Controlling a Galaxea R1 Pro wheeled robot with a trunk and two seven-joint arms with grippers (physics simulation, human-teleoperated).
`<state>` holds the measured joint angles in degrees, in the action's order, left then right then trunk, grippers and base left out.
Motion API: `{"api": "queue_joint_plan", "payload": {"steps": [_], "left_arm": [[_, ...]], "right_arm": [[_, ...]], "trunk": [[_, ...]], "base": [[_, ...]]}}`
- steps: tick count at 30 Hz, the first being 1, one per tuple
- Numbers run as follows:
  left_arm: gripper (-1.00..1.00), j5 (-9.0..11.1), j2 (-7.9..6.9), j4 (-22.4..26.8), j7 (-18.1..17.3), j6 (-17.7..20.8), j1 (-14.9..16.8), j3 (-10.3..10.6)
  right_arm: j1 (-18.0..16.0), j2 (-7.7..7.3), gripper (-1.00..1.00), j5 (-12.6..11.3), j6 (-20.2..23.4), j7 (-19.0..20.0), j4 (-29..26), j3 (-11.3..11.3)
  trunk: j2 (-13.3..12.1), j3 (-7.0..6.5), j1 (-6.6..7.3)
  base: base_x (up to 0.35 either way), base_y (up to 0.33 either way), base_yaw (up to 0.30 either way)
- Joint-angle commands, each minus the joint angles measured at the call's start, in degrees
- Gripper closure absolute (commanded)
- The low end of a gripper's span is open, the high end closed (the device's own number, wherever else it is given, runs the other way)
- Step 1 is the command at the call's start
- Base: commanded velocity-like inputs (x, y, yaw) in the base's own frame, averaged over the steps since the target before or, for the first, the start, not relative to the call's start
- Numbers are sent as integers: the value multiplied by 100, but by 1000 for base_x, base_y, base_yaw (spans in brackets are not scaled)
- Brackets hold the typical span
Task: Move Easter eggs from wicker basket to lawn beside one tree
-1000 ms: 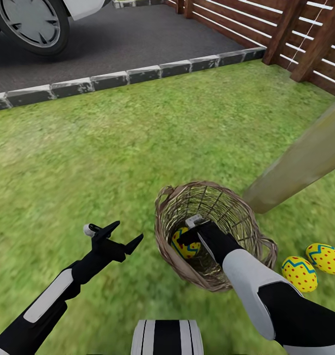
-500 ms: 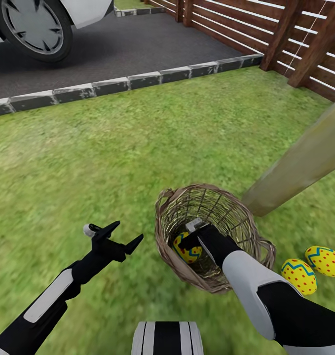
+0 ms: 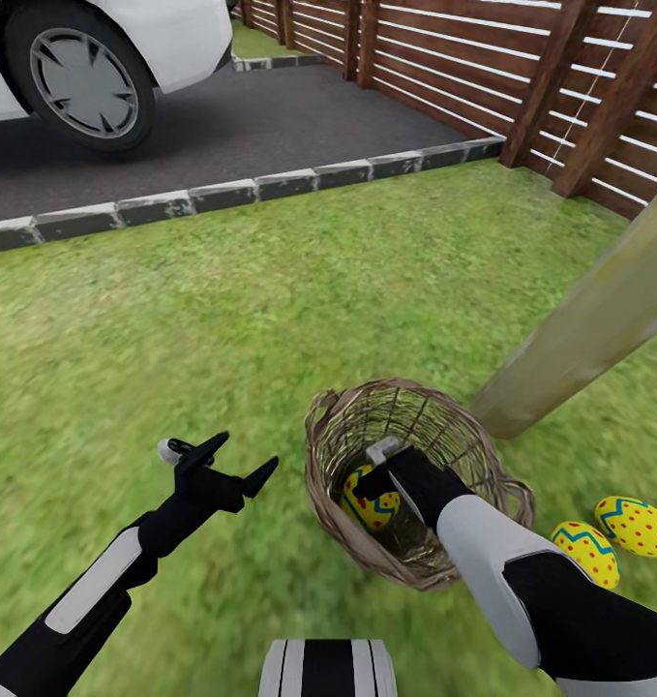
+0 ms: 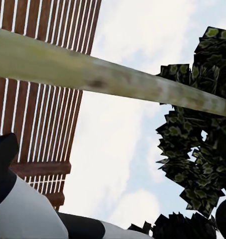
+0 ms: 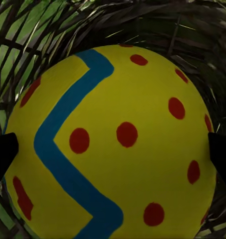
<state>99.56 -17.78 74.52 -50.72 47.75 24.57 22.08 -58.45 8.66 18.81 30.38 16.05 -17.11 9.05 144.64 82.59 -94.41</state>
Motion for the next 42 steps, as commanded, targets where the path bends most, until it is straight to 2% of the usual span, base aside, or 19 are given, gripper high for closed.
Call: {"api": "queue_joint_plan", "payload": {"steps": [1,17,20,23,42], "left_arm": [[-100,37,-6,-3,-7,30,4,15],[-100,46,-67,35,-8,118,4,-2],[-100,46,-61,36,-8,464,4,-34],[-100,46,-59,36,-8,654,4,-200],[-100,46,-61,-8,-17,674,4,-231]], "right_arm": [[0,-3,100,61,27,39,-11,9],[0,-5,100,66,73,39,-3,16],[0,-5,100,70,73,39,-3,17],[0,-3,100,48,73,40,34,17],[0,-31,100,70,233,39,-11,9]], "trunk": [[0,-19,3],[-22,-374,44],[-26,-440,52],[-30,-507,60],[-55,-928,109]], "base": [[0,0,0],[0,0,0],[0,0,0],[0,0,0],[-50,0,0]]}}
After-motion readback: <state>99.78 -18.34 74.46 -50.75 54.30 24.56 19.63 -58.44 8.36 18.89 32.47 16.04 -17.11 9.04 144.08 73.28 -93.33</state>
